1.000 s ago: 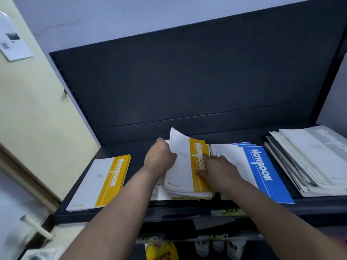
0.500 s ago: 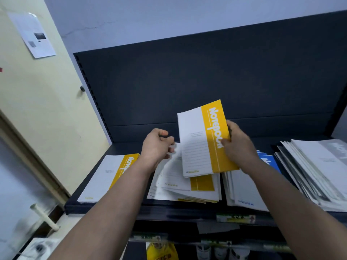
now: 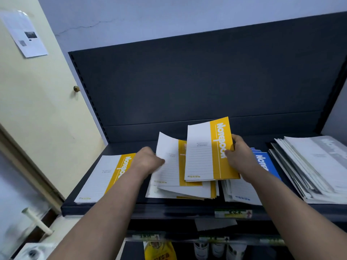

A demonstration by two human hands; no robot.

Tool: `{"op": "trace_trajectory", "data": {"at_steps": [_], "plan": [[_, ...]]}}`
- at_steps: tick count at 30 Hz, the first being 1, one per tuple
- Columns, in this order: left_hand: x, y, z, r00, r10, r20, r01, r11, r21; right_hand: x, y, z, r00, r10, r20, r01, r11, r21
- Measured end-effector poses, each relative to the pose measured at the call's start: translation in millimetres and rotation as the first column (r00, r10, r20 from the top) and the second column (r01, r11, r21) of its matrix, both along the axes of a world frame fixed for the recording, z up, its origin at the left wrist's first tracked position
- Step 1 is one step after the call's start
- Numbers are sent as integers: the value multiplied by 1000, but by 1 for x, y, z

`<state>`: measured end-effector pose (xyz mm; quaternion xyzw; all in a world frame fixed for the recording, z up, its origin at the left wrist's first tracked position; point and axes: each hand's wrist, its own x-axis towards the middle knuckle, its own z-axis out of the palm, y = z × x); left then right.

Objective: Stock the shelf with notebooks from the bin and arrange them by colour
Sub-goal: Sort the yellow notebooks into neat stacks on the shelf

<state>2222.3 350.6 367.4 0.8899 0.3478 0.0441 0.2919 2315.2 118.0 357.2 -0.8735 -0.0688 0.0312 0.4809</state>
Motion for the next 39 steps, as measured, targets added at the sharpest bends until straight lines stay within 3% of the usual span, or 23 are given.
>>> {"op": "trace_trajectory", "data": {"at_steps": [8,14,18,20,26,32,36,39], "plan": [[-7,3,13,924,140,356,-146,989,-9,-7,13,-6,998,49,-45,-50,998,-31],[-16,10,21,837,191,512,-227,974,8,-9,13,-9,993,74,-87,-75,997,-17],[-13,16,18,752,294,591,-242,956,-168,-11,12,-10,990,89,-112,-86,996,33],[-8,8,16,779,278,562,-177,957,-229,-11,11,-12,986,107,-125,-98,993,73],[9,-40,-5,931,74,356,-5,981,-192,-13,10,-9,980,127,-152,-97,977,190],[10,-61,-7,986,-130,108,120,989,88,-15,7,-12,965,153,-212,-112,974,195],[11,-60,-4,983,-143,118,131,986,103,-16,5,-15,963,161,-215,-112,969,220],[11,-61,3,959,-82,272,112,989,-96,-16,7,-10,968,190,-163,-138,948,286]]}}
